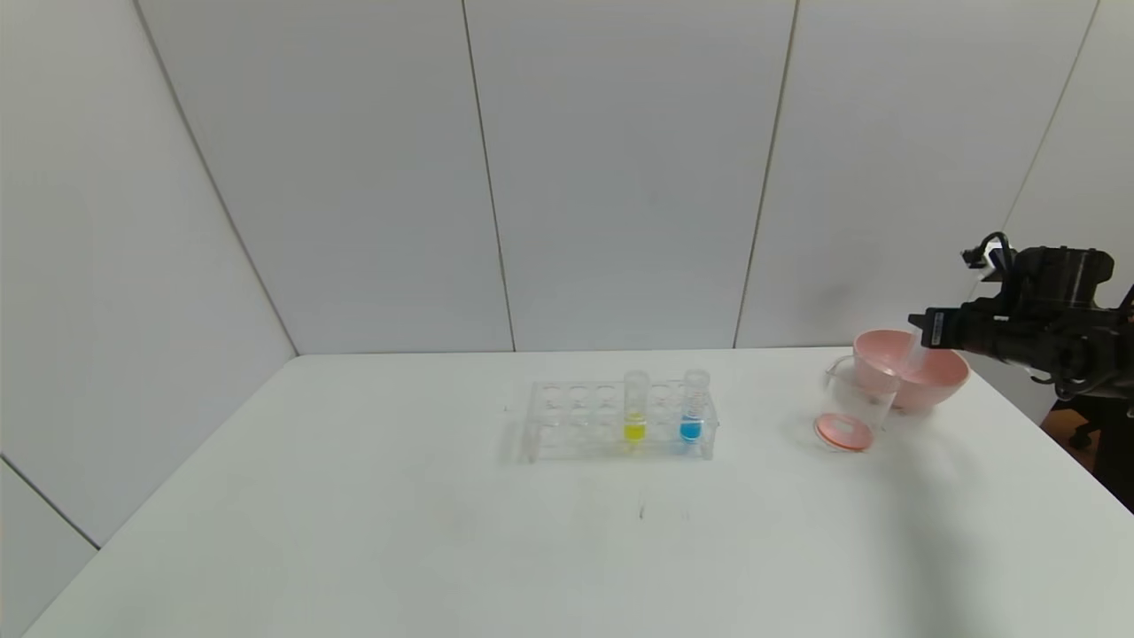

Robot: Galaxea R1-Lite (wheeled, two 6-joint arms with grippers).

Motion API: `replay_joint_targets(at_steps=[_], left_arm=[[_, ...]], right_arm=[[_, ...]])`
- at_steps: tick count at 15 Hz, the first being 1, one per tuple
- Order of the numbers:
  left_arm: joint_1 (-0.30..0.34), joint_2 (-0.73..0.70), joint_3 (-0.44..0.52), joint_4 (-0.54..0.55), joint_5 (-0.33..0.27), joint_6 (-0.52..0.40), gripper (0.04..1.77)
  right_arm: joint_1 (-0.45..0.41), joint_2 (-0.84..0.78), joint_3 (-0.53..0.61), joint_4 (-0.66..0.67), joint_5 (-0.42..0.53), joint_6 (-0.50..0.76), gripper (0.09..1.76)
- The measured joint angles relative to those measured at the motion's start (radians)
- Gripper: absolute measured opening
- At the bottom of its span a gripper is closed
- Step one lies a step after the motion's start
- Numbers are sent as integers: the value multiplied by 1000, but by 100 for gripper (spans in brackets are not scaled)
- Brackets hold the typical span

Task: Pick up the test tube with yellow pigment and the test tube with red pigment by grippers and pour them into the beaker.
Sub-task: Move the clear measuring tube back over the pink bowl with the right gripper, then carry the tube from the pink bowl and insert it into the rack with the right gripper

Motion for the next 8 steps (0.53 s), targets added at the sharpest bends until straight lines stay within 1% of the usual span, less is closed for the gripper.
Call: replay_joint_targets(at_steps=[1, 4, 6, 8], left_arm=[[0, 0, 0, 0, 0, 0, 172], [0, 0, 0, 0, 0, 0, 172], [0, 0, 0, 0, 0, 0, 172], [0, 0, 0, 0, 0, 0, 172]], right_arm=[[0, 0, 2, 0, 1, -5, 50], [0, -1, 3, -1, 1, -10, 88], [0, -2, 3, -2, 1, -10, 107], [0, -2, 5, -3, 1, -15, 121]])
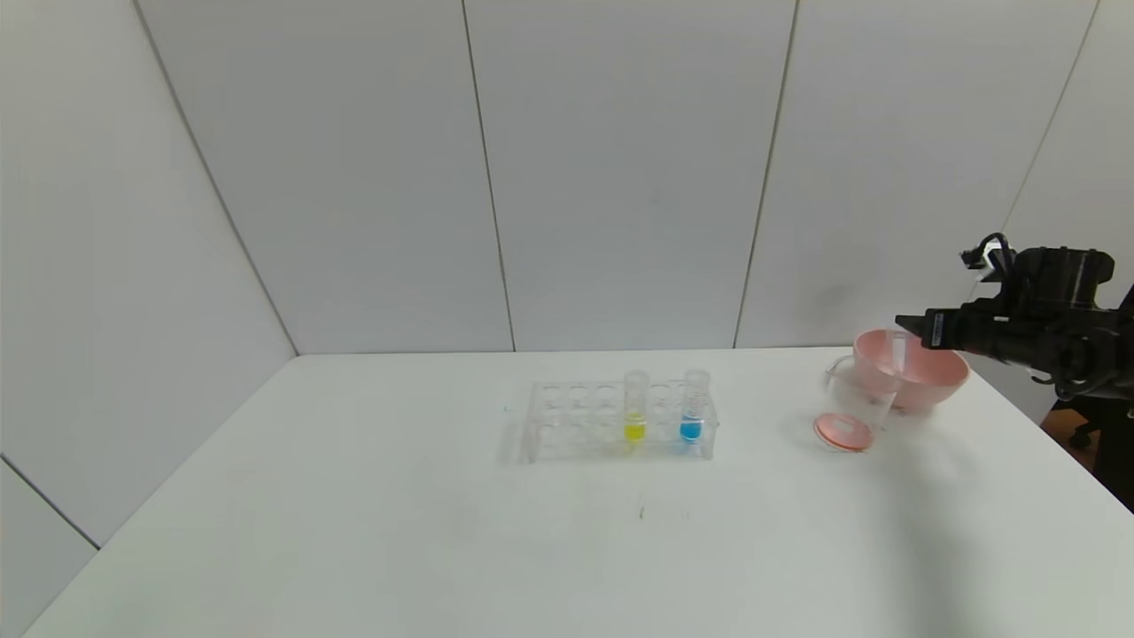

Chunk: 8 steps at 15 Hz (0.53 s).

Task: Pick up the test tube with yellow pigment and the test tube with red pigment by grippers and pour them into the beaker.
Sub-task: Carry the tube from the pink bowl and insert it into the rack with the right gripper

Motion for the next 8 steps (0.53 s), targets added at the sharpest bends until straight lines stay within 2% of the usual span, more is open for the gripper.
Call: replay_joint_targets(at_steps=[4, 8], left_arm=[[0, 0, 0, 0, 0, 0, 172], [0, 0, 0, 0, 0, 0, 172]], right_arm=[[-1, 0, -1, -8, -1, 2, 141], [-1, -14, 1, -10, -1, -2, 153]])
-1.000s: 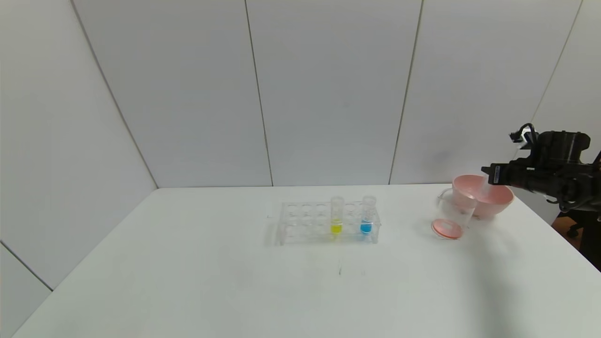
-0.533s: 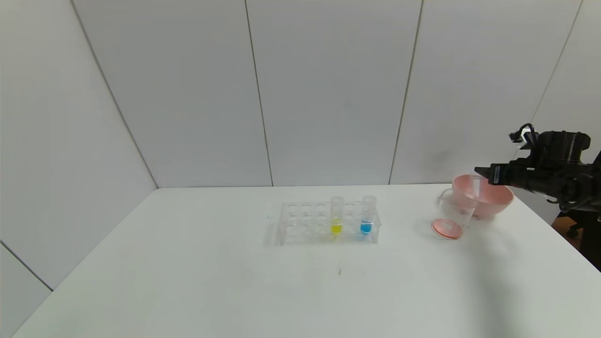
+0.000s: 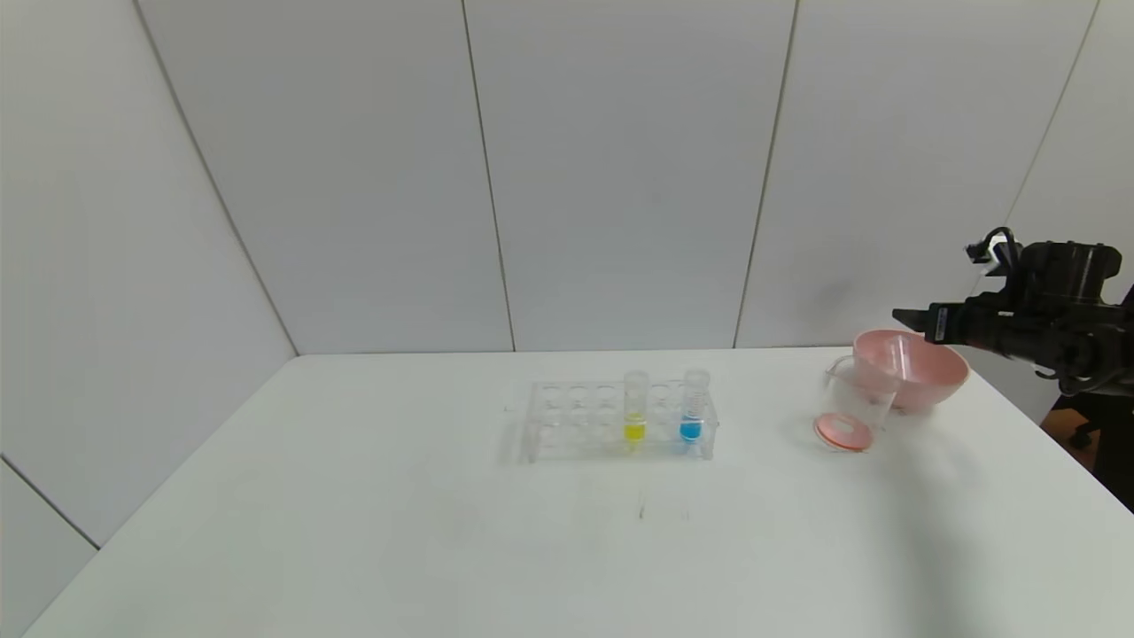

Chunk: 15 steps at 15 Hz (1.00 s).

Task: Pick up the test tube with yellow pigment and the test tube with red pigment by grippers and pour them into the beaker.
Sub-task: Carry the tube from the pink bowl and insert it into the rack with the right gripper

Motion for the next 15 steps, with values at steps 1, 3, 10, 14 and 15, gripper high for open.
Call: replay_joint_targets(at_steps=[1, 3, 10, 14, 15], left_arm=[[0, 0, 0, 0, 0, 0, 172], [0, 0, 0, 0, 0, 0, 172], [0, 0, 0, 0, 0, 0, 172], [0, 0, 0, 0, 0, 0, 172], [0, 0, 0, 0, 0, 0, 172]], right_arm=[[2, -9, 1, 2, 0, -4, 155], [9, -32, 9, 13, 0, -13, 159], [90, -191, 153, 40, -108, -27, 166], [207, -320, 287, 41, -179, -10, 168], [250, -350, 317, 43, -232, 10, 168]])
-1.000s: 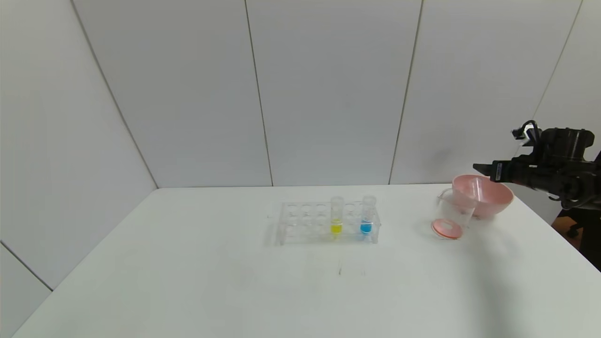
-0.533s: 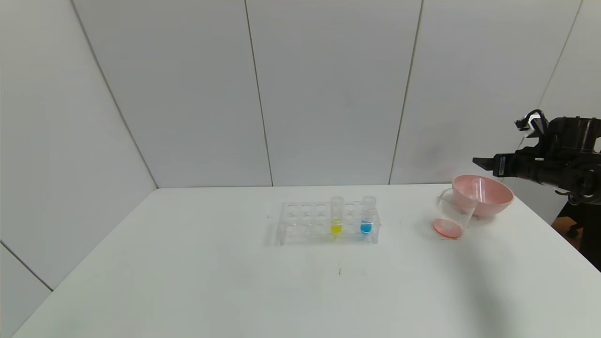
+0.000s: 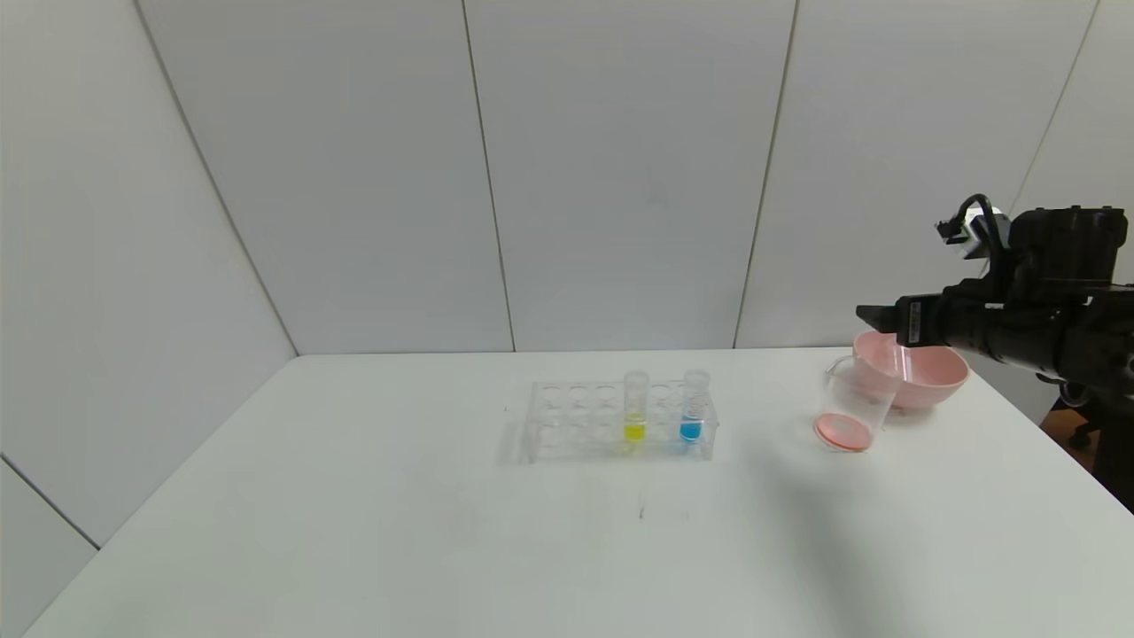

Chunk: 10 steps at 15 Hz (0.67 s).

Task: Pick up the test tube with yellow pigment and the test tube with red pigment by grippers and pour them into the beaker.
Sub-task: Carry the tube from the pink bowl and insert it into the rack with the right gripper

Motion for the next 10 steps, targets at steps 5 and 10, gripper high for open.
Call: replay_joint_targets(at_steps=[5, 10], left_arm=[[0, 0, 0, 0, 0, 0, 172], [0, 0, 0, 0, 0, 0, 172]], right_arm=[[278, -99, 104, -7, -327, 113, 170], [569, -115, 137, -2, -542, 231, 170]])
